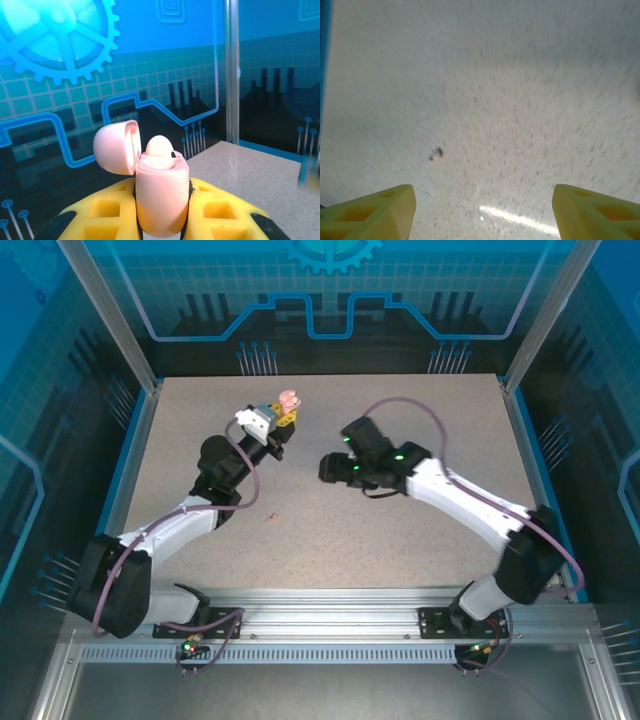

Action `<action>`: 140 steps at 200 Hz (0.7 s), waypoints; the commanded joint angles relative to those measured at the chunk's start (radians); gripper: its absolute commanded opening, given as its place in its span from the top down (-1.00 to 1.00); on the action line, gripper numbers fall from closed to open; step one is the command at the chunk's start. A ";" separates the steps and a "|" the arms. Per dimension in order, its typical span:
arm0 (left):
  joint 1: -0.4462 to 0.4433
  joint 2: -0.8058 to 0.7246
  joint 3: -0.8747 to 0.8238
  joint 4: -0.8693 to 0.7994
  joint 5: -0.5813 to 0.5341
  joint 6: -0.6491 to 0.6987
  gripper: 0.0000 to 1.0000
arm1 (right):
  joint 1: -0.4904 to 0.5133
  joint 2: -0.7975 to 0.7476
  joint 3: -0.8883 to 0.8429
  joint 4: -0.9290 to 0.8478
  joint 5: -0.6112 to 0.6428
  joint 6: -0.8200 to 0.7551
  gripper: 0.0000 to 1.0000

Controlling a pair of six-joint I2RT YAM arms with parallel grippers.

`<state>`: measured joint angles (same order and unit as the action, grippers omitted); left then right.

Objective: Insert the wireless bluetooth earbuds into the charging case

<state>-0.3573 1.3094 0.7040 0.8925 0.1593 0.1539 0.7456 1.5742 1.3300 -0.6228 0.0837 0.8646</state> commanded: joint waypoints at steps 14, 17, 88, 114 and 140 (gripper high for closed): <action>0.045 -0.063 -0.027 0.054 -0.046 -0.064 1.00 | 0.123 0.222 0.193 -0.174 0.044 0.236 -0.41; 0.048 -0.066 -0.027 0.053 -0.048 -0.066 1.00 | 0.131 0.243 0.210 -0.178 0.046 0.253 -0.41; 0.104 -0.096 -0.028 0.050 -0.144 -0.132 1.00 | 0.262 0.665 0.592 -0.312 0.080 0.495 -0.30; 0.123 -0.090 -0.008 0.049 -0.149 -0.154 1.00 | 0.277 0.747 0.675 -0.351 0.077 0.525 -0.25; 0.126 -0.084 0.000 0.052 -0.148 -0.165 1.00 | 0.281 0.816 0.730 -0.374 0.078 0.531 -0.20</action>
<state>-0.2436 1.2415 0.6815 0.9035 0.0292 0.0231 1.0145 2.3360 1.9907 -0.9123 0.1356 1.3457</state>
